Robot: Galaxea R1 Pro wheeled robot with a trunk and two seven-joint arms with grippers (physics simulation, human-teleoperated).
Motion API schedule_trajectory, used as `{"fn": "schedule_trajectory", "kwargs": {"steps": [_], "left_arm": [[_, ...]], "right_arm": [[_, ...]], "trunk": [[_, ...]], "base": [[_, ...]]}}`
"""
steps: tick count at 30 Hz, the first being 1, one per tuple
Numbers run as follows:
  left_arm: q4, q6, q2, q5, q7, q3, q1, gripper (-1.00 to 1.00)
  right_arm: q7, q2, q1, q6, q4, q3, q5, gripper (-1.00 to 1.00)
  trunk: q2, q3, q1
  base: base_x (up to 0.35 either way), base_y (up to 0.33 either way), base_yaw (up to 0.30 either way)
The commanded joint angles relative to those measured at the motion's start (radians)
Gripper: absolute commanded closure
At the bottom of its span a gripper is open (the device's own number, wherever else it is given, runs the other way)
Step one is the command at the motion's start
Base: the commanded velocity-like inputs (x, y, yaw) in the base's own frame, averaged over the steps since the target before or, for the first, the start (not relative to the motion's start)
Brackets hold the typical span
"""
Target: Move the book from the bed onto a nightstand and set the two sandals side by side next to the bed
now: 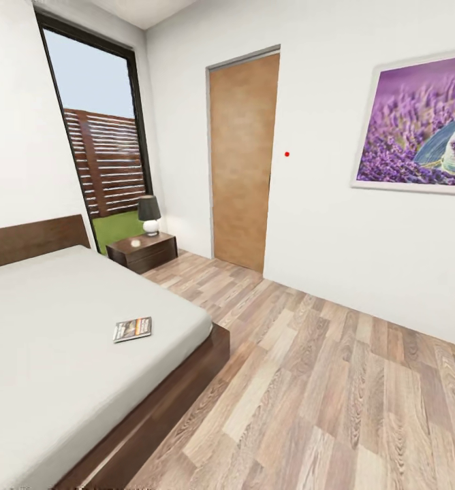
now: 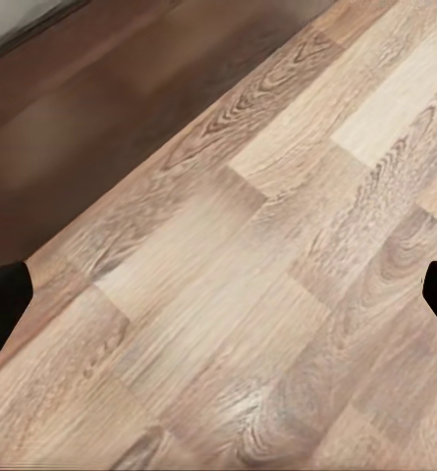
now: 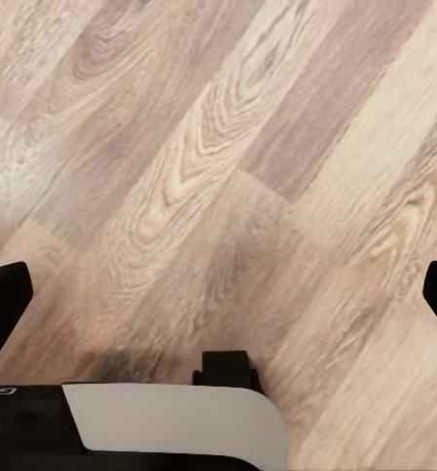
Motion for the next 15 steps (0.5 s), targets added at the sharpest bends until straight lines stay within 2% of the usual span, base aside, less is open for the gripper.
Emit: {"fn": "schedule_trajectory", "kwargs": {"steps": [1, 15], "left_arm": [[0.001, -0.003, 0.000, 0.008, -0.001, 0.001, -0.001, -1.00], [0.001, -0.003, 0.000, 0.008, -0.001, 0.001, -0.001, -1.00]], "right_arm": [[-0.001, 0.000, 0.000, -0.003, 0.000, -0.001, 0.000, -1.00], [-0.001, -0.001, 0.000, -0.003, 0.000, -0.001, 0.000, -1.00]], "trunk": [[-0.001, -0.001, 0.000], [-0.001, -0.001, 0.000]], "base": [[0.000, 0.000, 0.290], [0.000, 0.000, 0.290]]}}
